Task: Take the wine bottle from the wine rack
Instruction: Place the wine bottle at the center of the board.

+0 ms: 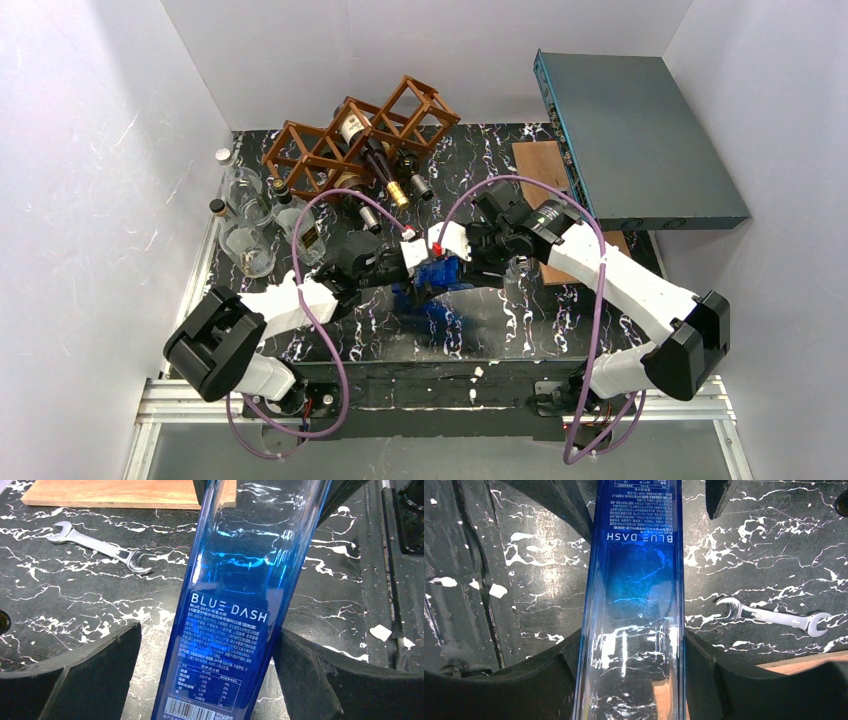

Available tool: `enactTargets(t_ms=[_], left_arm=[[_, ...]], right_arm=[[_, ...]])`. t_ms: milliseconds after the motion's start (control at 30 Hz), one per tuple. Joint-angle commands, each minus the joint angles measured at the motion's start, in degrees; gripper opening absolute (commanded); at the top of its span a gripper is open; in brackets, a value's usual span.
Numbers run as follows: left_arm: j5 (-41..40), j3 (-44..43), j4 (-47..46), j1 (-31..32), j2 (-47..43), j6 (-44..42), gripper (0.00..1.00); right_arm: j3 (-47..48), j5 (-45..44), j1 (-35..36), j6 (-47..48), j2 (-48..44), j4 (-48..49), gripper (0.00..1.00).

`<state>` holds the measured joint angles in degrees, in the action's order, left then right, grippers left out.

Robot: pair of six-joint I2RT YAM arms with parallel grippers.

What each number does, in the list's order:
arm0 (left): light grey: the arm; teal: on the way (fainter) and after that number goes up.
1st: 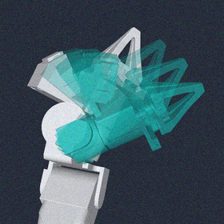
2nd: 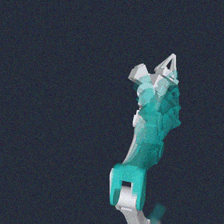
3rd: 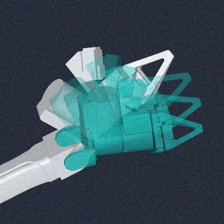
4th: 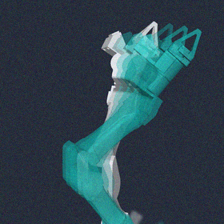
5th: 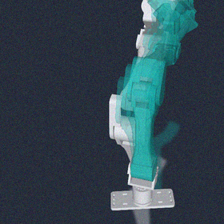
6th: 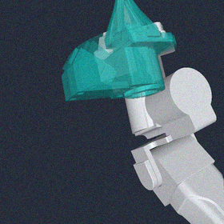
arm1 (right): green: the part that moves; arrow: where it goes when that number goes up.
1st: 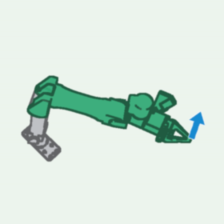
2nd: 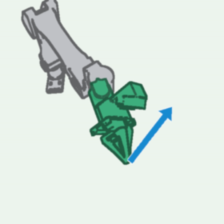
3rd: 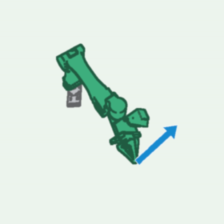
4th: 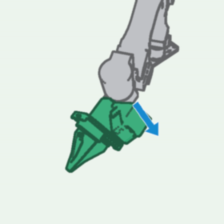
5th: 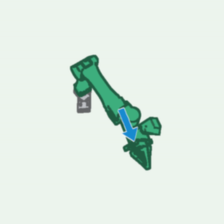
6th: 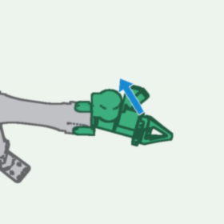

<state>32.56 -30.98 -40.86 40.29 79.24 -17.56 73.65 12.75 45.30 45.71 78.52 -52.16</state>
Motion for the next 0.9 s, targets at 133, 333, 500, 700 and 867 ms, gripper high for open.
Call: enactTargets(t_ms=[133, 333, 500, 700, 867], left_arm=[[6.6, -1.2, -5.4, -1.0, 2.9, 5.2, 0.98], [7.8, -2.2, -5.4, -1.1, 4.7, 4.9, 0.98], [9.4, -4.2, -5.4, -1.0, 7.0, 4.8, 0.98], [11.1, -6.2, -6.2, -1.0, 9.9, 7.0, 0.98], [10.7, -6.6, -6.4, -1.0, 11.2, 10.2, 0.78]], right_arm=[[5.6, 6.4, 0.7, 3.4, -0.8, 4.4, 0.01], [5.9, 7.8, 0.7, 4.3, 0.3, 4.0, 0.01], [6.2, 8.5, 0.7, 5.0, 1.1, 3.7, 0.01], [6.4, 9.3, 0.7, 5.7, 1.8, 3.5, 0.01], [6.3, 9.7, 0.7, 5.9, 2.3, 3.7, 0.01]])
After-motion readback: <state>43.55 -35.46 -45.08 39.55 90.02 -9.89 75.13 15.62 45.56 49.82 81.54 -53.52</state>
